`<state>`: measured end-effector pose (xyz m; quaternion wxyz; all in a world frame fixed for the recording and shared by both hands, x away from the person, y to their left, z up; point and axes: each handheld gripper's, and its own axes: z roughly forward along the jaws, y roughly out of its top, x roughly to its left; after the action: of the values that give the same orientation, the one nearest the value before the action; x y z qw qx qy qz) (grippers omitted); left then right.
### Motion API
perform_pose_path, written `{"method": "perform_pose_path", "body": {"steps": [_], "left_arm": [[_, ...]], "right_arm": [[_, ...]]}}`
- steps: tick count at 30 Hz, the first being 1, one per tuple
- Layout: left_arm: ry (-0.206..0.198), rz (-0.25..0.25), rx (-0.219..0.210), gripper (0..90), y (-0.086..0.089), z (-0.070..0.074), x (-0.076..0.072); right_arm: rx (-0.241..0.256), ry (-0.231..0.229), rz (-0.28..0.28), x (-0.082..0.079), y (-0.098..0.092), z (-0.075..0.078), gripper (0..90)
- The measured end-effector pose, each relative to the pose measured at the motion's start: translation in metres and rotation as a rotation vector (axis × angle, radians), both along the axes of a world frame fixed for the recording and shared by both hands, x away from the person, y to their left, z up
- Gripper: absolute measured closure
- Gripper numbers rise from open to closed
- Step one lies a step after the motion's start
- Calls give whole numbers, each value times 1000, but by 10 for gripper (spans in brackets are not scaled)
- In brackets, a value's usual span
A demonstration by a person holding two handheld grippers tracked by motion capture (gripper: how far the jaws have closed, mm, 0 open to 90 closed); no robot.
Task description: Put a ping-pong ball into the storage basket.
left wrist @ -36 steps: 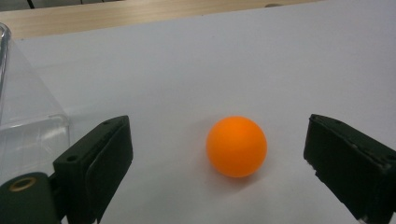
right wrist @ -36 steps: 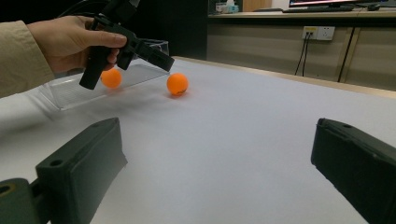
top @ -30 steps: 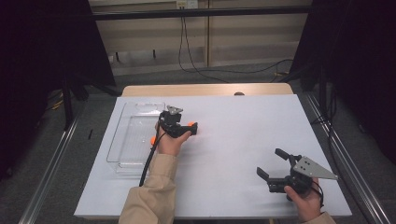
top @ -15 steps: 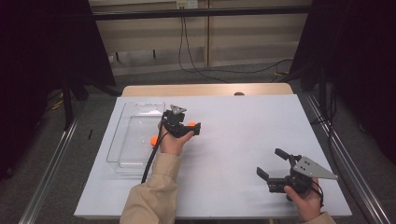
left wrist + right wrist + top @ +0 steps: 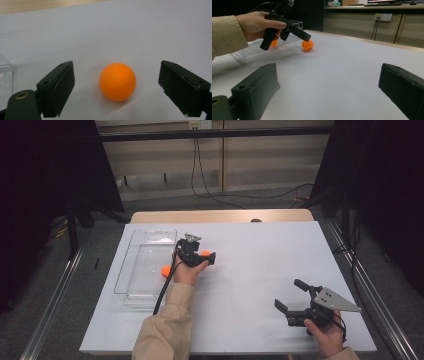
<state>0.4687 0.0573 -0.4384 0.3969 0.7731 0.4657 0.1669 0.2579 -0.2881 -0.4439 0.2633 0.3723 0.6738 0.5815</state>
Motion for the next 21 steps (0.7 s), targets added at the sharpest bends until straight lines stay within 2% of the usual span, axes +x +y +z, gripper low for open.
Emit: {"method": "perform_pose_path", "body": {"steps": [12, 14, 21], "left_arm": [[20, -1, 21, 270, -2, -10, 5], [26, -13, 37, 287, -1, -12, 6], [19, -16, 36, 358, -2, -14, 7]], "right_arm": [[0, 1, 2, 1, 0, 0, 21], [2, 1, 4, 0, 1, 0, 21], [4, 2, 4, 0, 1, 0, 21]]}}
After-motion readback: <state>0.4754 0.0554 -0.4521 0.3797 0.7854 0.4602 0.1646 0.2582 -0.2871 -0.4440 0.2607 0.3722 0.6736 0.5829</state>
